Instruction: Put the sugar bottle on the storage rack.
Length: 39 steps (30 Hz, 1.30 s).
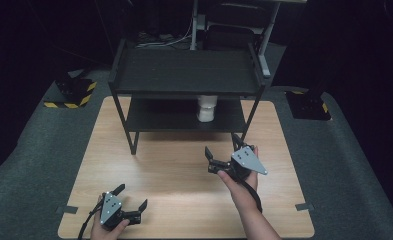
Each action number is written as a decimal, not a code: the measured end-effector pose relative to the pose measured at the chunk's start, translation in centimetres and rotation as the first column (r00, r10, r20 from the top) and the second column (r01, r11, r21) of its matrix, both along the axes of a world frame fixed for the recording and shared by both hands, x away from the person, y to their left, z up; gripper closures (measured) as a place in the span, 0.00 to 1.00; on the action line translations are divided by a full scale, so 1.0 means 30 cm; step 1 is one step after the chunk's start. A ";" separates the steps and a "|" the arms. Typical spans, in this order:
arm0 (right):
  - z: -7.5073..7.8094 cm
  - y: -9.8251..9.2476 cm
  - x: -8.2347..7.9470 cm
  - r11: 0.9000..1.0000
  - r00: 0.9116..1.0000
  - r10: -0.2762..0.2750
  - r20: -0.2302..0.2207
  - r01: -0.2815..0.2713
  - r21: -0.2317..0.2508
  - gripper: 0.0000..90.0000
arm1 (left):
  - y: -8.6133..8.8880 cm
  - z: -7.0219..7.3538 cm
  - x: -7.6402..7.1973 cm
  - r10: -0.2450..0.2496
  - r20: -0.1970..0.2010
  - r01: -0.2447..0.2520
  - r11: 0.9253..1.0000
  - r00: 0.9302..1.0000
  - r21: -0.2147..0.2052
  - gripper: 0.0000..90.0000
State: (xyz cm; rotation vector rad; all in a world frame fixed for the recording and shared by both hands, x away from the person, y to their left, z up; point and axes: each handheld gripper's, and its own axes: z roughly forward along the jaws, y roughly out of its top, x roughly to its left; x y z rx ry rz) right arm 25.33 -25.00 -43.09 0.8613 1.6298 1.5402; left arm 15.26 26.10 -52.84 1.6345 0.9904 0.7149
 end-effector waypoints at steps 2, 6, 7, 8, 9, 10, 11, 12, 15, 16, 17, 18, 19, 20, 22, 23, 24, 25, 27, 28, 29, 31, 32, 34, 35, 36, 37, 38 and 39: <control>-0.019 -0.016 -0.021 1.000 1.000 0.004 0.002 -0.004 0.000 0.00 | -0.001 0.000 0.000 0.000 0.001 0.000 1.000 1.000 0.000 0.01; -0.061 -0.057 -0.073 1.000 1.000 0.012 -0.001 -0.012 -0.007 0.00 | -0.002 -0.001 -0.001 0.000 0.003 0.000 1.000 1.000 0.002 0.01; -0.073 -0.069 -0.083 1.000 1.000 0.018 -0.001 -0.018 -0.006 0.00 | -0.002 0.000 -0.002 0.000 0.003 0.000 1.000 1.000 0.003 0.01; -0.082 -0.078 -0.093 1.000 1.000 0.020 -0.004 -0.020 -0.010 0.00 | -0.002 0.000 -0.002 0.000 0.003 0.000 1.000 1.000 0.004 0.01; -0.091 -0.089 -0.103 1.000 1.000 0.023 -0.008 -0.023 -0.011 0.00 | -0.002 0.000 -0.002 0.000 0.004 0.000 1.000 1.000 0.005 0.01; -0.099 -0.098 -0.112 1.000 1.000 0.025 -0.014 -0.025 -0.013 0.00 | -0.002 0.000 -0.002 0.000 0.004 0.000 1.000 1.000 0.005 0.01; -0.106 -0.104 -0.120 1.000 1.000 0.023 -0.017 -0.023 -0.015 0.00 | -0.003 -0.001 -0.002 0.000 0.005 0.000 1.000 1.000 0.006 0.01; -0.118 -0.117 -0.130 1.000 0.999 0.026 -0.023 -0.026 -0.015 0.00 | -0.004 -0.002 -0.003 0.001 0.005 -0.001 1.000 1.000 0.004 0.01; -0.146 -0.139 -0.155 0.999 0.999 0.019 -0.037 -0.020 -0.027 0.00 | -0.004 -0.002 -0.003 0.000 0.006 0.000 1.000 1.000 0.005 0.01; -0.156 -0.146 -0.162 0.999 0.999 0.016 -0.041 -0.017 -0.029 0.00 | -0.004 -0.002 -0.003 -0.001 0.007 0.001 1.000 1.000 0.006 0.01; -0.167 -0.155 -0.171 0.999 0.999 0.011 -0.047 -0.012 -0.031 0.00 | -0.005 -0.001 -0.004 -0.001 0.007 0.001 1.000 1.000 0.006 0.01; -0.174 -0.160 -0.175 0.999 0.999 0.009 -0.052 -0.011 -0.034 0.00 | -0.005 -0.001 -0.004 0.000 0.007 0.000 1.000 1.000 0.006 0.01; -0.183 -0.166 -0.181 0.999 0.998 0.005 -0.057 -0.007 -0.039 0.00 | -0.005 -0.002 -0.004 0.000 0.007 0.000 1.000 1.000 0.007 0.01; -0.190 -0.171 -0.186 0.999 0.998 0.003 -0.062 -0.005 -0.041 0.00 | -0.004 -0.002 -0.004 -0.001 0.008 0.001 1.000 1.000 0.008 0.01; -0.209 -0.183 -0.197 0.999 0.997 -0.005 -0.078 0.001 -0.051 0.00 | -0.003 -0.002 -0.003 -0.004 0.008 0.004 1.000 1.000 0.007 0.01; -0.218 -0.189 -0.200 0.998 0.997 -0.004 -0.082 0.000 -0.058 0.00 | -0.003 -0.001 -0.003 -0.005 0.007 0.005 1.000 1.000 0.007 0.01; -0.226 -0.195 -0.204 0.998 0.996 -0.004 -0.086 -0.001 -0.063 0.00 | -0.003 -0.001 -0.004 -0.005 0.007 0.005 1.000 1.000 0.008 0.01; -0.234 -0.199 -0.208 0.998 0.996 -0.008 -0.090 0.002 -0.069 0.00 | -0.003 -0.001 -0.004 -0.006 0.008 0.006 1.000 1.000 0.009 0.01; -0.247 -0.207 -0.215 0.997 0.995 -0.013 -0.096 0.005 -0.077 0.00 | -0.005 -0.001 -0.004 -0.003 0.008 0.003 1.000 1.000 0.010 0.01; -0.253 -0.211 -0.219 0.997 0.995 -0.017 -0.100 0.009 -0.078 0.00 | -0.006 -0.001 -0.004 -0.003 0.008 0.003 1.000 1.000 0.011 0.01; -0.258 -0.213 -0.221 0.996 0.995 -0.023 -0.098 0.015 -0.084 0.00 | -0.006 -0.001 -0.004 -0.003 0.008 0.003 1.000 1.000 0.012 0.01; -0.270 -0.221 -0.225 0.996 0.994 -0.033 -0.108 0.023 -0.084 0.00 | -0.006 -0.001 -0.005 -0.004 0.010 0.004 1.000 1.000 0.013 0.01; -0.275 -0.225 -0.226 0.996 0.992 -0.038 -0.117 0.028 -0.084 0.00 | -0.006 -0.001 -0.005 -0.005 0.010 0.005 1.000 1.000 0.013 0.01; -0.285 -0.233 -0.228 0.996 0.989 -0.048 -0.137 0.036 -0.086 0.00 | -0.006 0.000 -0.004 -0.005 0.009 0.005 1.000 1.000 0.014 0.01; -0.288 -0.237 -0.228 0.996 0.988 -0.052 -0.147 0.040 -0.083 0.00 | -0.006 0.000 -0.003 -0.005 0.007 0.005 1.000 1.000 0.011 0.01; -0.290 -0.240 -0.228 0.995 0.985 -0.061 -0.161 0.047 -0.090 0.00 | -0.007 0.000 -0.003 -0.004 0.005 0.004 1.000 1.000 0.011 0.01; -0.292 -0.242 -0.227 0.993 0.984 -0.068 -0.167 0.052 -0.103 0.00 | -0.007 0.001 -0.002 -0.004 0.004 0.004 1.000 1.000 0.011 0.01; -0.294 -0.245 -0.227 0.993 0.982 -0.073 -0.174 0.055 -0.105 0.00 | -0.006 0.002 -0.001 -0.006 0.002 0.006 1.000 1.000 0.012 0.01; -0.295 -0.247 -0.227 0.992 0.980 -0.078 -0.183 0.058 -0.110 0.00 | -0.006 0.003 0.000 -0.007 0.001 0.007 1.000 1.000 0.012 0.01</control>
